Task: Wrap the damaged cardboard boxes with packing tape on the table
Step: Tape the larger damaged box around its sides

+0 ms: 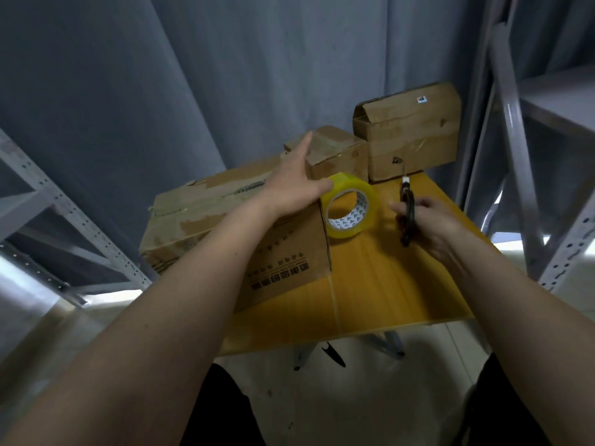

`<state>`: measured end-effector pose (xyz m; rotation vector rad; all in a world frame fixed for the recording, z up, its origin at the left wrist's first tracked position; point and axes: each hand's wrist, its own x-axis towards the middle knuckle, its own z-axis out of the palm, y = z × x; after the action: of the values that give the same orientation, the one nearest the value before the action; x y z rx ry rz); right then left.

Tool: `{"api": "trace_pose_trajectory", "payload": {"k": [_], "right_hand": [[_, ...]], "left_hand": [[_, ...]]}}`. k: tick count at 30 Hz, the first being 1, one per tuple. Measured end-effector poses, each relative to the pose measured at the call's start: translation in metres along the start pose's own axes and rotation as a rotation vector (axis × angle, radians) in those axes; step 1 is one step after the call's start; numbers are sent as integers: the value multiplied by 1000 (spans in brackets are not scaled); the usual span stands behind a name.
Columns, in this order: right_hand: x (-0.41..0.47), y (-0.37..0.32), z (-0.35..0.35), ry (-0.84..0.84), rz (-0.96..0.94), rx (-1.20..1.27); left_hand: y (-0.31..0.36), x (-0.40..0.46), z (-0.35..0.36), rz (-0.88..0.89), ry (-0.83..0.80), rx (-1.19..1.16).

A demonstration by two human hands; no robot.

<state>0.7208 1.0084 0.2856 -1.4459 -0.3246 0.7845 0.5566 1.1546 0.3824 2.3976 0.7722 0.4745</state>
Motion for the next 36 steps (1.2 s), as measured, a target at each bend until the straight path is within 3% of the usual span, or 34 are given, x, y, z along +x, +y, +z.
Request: {"api": "trace_pose_trajectory", "payload": {"k": [2,5,9,12,15,21,28,32,36], "right_hand": [[-11,-12,4,-248,-39,100],[-27,-26,10,-658,24,128],[-42,-27,13,-930,118,108],[-44,-23,4,-966,178,156],[-43,-21,-5,-1013,226,128],[-42,-21,10,-983,258,57],[-38,-15,27,-944,279,154],[-34,-16,35,-955,272,171],[-29,-18,40,-974,270,189]], "left_hand": [[2,5,-5,-76,30,-61],[14,18,-12,-102,69,187],[33,39,-17,-119,-66,279],[33,52,-14,-199,-270,163],[34,63,-15,-260,-285,16],[42,82,-12,-202,-732,498],[42,95,-6,-265,-852,615],[33,102,-2,-256,-903,519],[25,110,1,-221,-850,381]]}}
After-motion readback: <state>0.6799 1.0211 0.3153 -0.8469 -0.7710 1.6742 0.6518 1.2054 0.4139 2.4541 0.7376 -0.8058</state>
